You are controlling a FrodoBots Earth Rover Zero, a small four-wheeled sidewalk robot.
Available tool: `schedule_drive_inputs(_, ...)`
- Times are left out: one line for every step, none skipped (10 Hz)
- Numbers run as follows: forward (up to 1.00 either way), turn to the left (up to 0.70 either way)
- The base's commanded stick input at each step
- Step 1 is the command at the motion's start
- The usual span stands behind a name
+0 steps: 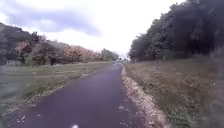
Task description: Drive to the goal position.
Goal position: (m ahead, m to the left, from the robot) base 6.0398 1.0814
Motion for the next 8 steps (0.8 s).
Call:
schedule_drive_inputs(0.6,0.0)
schedule_drive_inputs(0.6,0.0)
schedule_drive_inputs(0.6,0.0)
schedule_drive_inputs(0.6,0.0)
schedule_drive_inputs(0.6,0.0)
schedule_drive_inputs(0.6,0.0)
schedule_drive_inputs(0.6,0.0)
schedule_drive_inputs(0.6,0.0)
